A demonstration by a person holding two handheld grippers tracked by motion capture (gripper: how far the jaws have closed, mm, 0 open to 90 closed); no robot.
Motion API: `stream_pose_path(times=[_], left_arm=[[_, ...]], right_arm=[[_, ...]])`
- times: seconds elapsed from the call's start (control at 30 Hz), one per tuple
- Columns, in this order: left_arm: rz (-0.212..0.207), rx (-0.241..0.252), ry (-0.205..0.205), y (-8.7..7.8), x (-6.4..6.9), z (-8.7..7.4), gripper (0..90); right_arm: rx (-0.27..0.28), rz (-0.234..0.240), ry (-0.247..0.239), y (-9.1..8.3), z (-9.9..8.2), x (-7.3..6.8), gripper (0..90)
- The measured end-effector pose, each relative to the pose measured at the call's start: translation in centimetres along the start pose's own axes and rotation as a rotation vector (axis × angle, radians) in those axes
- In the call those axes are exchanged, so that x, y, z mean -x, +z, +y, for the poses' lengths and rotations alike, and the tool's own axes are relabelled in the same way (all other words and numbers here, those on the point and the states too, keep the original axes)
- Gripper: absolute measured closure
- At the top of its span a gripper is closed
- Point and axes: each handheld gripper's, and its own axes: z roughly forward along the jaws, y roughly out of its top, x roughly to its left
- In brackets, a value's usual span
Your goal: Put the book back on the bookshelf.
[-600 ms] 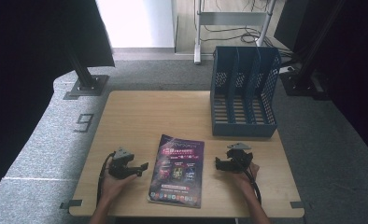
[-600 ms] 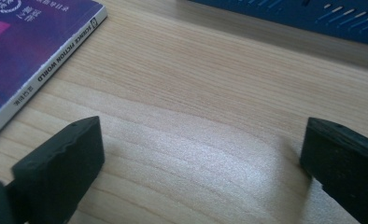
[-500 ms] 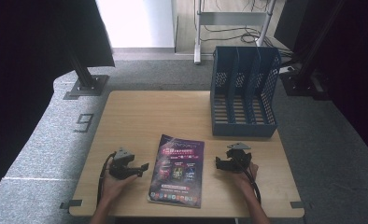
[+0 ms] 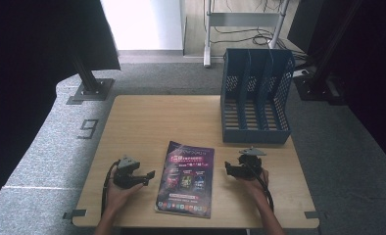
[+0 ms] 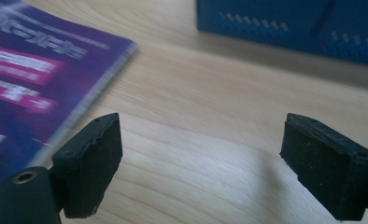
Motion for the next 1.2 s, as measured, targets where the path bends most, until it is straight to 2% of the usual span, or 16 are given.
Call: stream_pose_path(times=[0.17,0.53,0.8,1.2], left_arm=[[-0.007,0.002,0.002,0.0,0.0,0.0,20.2],[-0.020,0.004,0.009,0.1,0.4,0.1,20.2],[-0.024,0.003,0.004,0.1,0.4,0.1,20.2],[-0.037,0.006,0.012,0.3,0.6,0.2,20.2]], right_arm=[[0.049,0.022,-0.022,-0.9,0.7,-1.2,13.1],[0.087,0.066,-0.053,-2.0,1.4,-3.1,13.5],[0.097,0.095,-0.090,-2.0,1.8,-4.7,13.7],[0.077,0.139,-0.112,-1.1,1.7,-6.8,13.7]])
